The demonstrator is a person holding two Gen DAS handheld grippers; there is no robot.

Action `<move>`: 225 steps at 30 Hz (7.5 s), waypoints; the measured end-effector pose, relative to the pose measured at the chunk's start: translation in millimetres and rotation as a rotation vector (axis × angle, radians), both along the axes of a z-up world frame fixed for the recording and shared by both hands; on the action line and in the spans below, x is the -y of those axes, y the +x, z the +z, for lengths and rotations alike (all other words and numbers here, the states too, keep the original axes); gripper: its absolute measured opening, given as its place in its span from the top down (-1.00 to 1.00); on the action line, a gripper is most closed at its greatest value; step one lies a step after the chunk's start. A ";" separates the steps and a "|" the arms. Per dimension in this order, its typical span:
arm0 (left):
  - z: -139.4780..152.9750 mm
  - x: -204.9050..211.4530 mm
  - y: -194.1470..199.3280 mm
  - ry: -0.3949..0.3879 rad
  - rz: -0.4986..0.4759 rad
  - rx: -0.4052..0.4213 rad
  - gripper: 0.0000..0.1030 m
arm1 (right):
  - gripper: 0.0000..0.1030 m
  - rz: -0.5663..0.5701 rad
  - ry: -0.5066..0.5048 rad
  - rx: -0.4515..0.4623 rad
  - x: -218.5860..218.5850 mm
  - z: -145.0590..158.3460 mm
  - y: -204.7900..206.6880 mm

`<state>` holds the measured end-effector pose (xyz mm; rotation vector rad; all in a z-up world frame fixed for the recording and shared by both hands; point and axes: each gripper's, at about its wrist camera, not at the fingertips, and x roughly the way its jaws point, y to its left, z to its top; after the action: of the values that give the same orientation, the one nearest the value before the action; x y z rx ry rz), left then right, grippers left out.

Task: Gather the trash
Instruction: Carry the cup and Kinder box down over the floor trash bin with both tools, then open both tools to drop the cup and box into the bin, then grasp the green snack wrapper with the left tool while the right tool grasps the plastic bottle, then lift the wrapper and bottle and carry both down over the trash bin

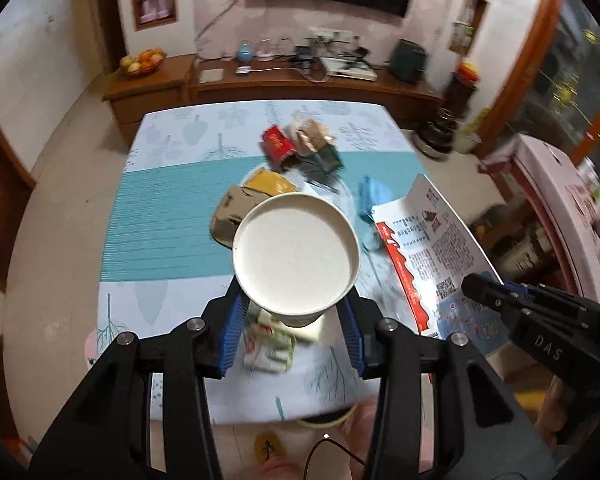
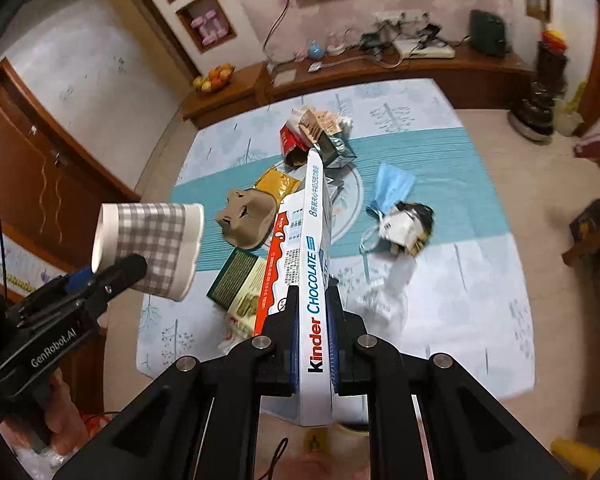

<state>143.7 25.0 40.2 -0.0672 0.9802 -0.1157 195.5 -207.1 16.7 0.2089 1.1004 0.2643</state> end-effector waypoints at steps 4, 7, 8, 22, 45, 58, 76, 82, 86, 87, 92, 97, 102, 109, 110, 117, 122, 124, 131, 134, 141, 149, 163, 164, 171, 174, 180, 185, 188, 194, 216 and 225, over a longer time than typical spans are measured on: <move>3.7 8.1 -43.3 0.012 -0.102 0.009 0.22 | 0.79 -0.081 -0.002 0.024 -1.7 15.2 -64.9; 2.8 20.9 -79.1 0.008 -0.181 0.007 0.22 | 0.79 -0.099 -0.040 0.048 -3.6 20.5 -106.8; 1.0 27.5 -90.9 0.011 -0.204 0.008 0.22 | 0.79 -0.106 -0.049 0.049 -3.0 20.8 -120.3; -55.6 100.0 -204.4 0.029 -0.250 -0.070 0.21 | 0.79 -0.171 0.041 -0.073 74.5 -42.4 -252.6; -432.2 132.1 -165.8 0.145 -0.262 -0.300 0.18 | 0.77 -0.245 0.040 -0.458 97.6 -454.7 -273.5; -515.7 124.2 -134.8 0.190 -0.274 -0.265 -0.16 | 0.19 -0.214 -0.044 -0.327 72.7 -526.9 -209.2; -353.5 116.4 -209.0 0.176 -0.265 -0.259 -0.16 | 0.19 -0.279 -0.014 -0.320 92.6 -345.5 -250.1; -250.8 103.6 -224.9 0.170 -0.215 -0.193 -0.16 | 0.19 -0.227 -0.012 -0.247 92.3 -235.3 -261.7; -184.1 96.4 -235.1 0.141 -0.165 -0.151 -0.16 | 0.03 -0.193 -0.005 -0.188 90.7 -167.0 -270.3; -167.4 93.4 -237.6 0.131 -0.153 -0.140 -0.16 | 0.03 -0.179 0.001 -0.165 89.3 -145.2 -271.7; -94.7 85.9 -249.3 0.113 -0.100 -0.071 -0.16 | -0.06 -0.134 0.021 -0.079 83.8 -74.0 -282.7; -32.9 79.3 -259.5 0.122 -0.052 0.019 -0.16 | -0.23 -0.092 0.040 0.000 74.6 -27.8 -285.7; 7.5 69.0 -257.5 0.112 -0.004 0.055 -0.16 | -0.24 -0.074 0.082 0.039 71.5 5.0 -276.8; 37.1 54.0 -232.7 0.097 0.035 0.075 -0.16 | -0.24 -0.064 0.123 0.098 72.3 37.2 -249.4; 38.0 52.9 -226.8 0.096 0.036 0.078 -0.16 | -0.24 -0.066 0.123 0.099 71.8 38.7 -243.1; 33.4 40.3 -158.6 0.074 0.005 0.048 -0.17 | -0.25 -0.092 0.108 0.067 69.9 21.4 -181.4; 8.0 29.4 -78.8 0.037 -0.061 -0.024 -0.17 | -0.25 -0.168 0.111 0.013 72.9 -8.4 -122.7; -7.3 26.8 -42.9 0.020 -0.104 -0.069 -0.17 | -0.25 -0.218 0.123 -0.025 76.2 -26.1 -95.9; -83.3 31.8 65.3 0.007 -0.235 -0.224 -0.17 | -0.25 -0.333 0.118 -0.165 74.4 -97.4 -25.2; -118.7 34.1 103.0 -0.003 -0.270 -0.299 -0.17 | -0.25 -0.393 0.147 -0.216 75.4 -126.0 -2.2; -175.9 33.6 159.8 -0.050 -0.284 -0.425 -0.17 | -0.25 -0.476 0.212 -0.287 67.6 -166.4 30.9; -206.3 50.5 173.3 -0.064 -0.345 -0.500 -0.17 | -0.26 -0.534 0.215 -0.324 55.9 -188.4 47.1; -226.9 82.7 171.2 -0.042 -0.387 -0.495 0.35 | -0.40 -0.472 0.115 -0.359 39.7 -195.0 54.2; -226.6 83.8 171.1 -0.048 -0.388 -0.491 0.40 | -0.41 -0.467 0.115 -0.358 39.1 -195.0 54.0; -216.3 92.9 161.5 -0.038 -0.431 -0.437 0.61 | -0.31 -0.469 0.155 -0.352 46.5 -192.2 51.3; -208.1 95.4 156.7 -0.025 -0.447 -0.405 0.65 | -0.32 -0.482 0.157 -0.376 48.0 -192.2 52.7; -198.4 88.6 154.3 -0.030 -0.452 -0.380 0.67 | -0.51 -0.520 0.160 -0.433 47.9 -202.3 64.8; -183.7 74.9 154.0 -0.078 -0.423 -0.354 0.67 | -0.46 -0.513 0.108 -0.412 42.3 -201.4 74.5; -172.1 65.4 154.4 -0.110 -0.410 -0.340 0.67 | -0.44 -0.512 0.113 -0.407 42.1 -200.9 72.6; -146.1 53.0 150.0 -0.150 -0.380 -0.306 0.67 | -0.44 -0.490 0.150 -0.391 39.6 -189.1 55.8; -102.2 37.4 44.3 -0.123 -0.231 -0.212 0.67 | 0.40 -0.331 0.329 -0.334 45.1 -153.5 2.6; -97.6 4.6 71.4 -0.156 -0.165 -0.209 0.67 | -0.23 -0.321 0.288 -0.318 38.7 -159.4 43.4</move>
<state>215.2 20.4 -57.4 -0.1440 1.1834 -0.3426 238.9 -245.8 -142.7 0.6962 1.3196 0.1011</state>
